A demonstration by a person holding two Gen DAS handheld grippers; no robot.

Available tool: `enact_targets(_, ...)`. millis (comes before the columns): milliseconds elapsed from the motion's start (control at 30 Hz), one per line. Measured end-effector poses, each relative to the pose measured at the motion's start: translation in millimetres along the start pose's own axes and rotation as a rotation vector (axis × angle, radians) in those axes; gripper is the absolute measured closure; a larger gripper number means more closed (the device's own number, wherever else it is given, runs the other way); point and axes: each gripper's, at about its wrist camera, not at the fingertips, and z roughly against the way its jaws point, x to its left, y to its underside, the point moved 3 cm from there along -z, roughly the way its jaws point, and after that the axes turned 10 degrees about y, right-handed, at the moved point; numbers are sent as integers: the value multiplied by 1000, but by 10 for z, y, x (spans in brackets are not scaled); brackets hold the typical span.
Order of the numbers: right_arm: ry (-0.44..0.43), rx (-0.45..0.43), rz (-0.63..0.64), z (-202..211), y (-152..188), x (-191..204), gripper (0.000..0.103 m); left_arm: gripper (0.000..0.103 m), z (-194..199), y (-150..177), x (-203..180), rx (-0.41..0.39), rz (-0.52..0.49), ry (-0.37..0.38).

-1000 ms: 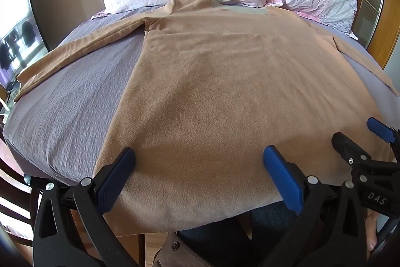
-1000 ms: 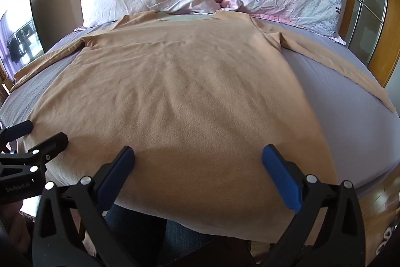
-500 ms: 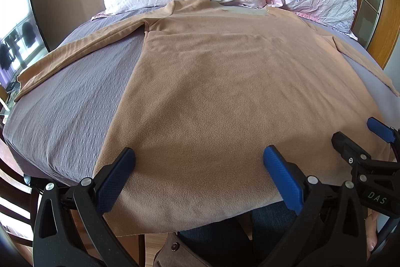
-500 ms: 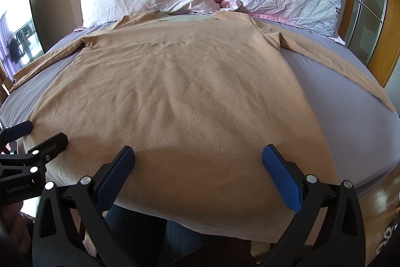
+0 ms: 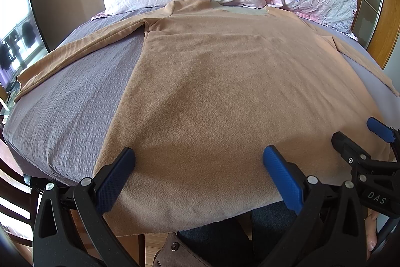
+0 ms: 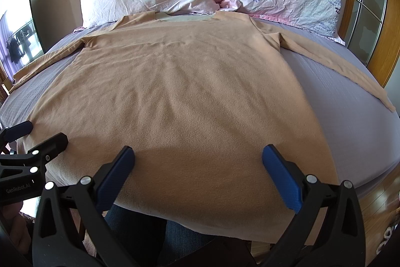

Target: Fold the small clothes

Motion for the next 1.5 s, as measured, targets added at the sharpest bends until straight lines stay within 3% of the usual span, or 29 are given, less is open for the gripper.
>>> enact_targets(1500, 5, -8, -5, 43, 15, -31, 2, 1, 2, -1, 0, -4, -2, -1)
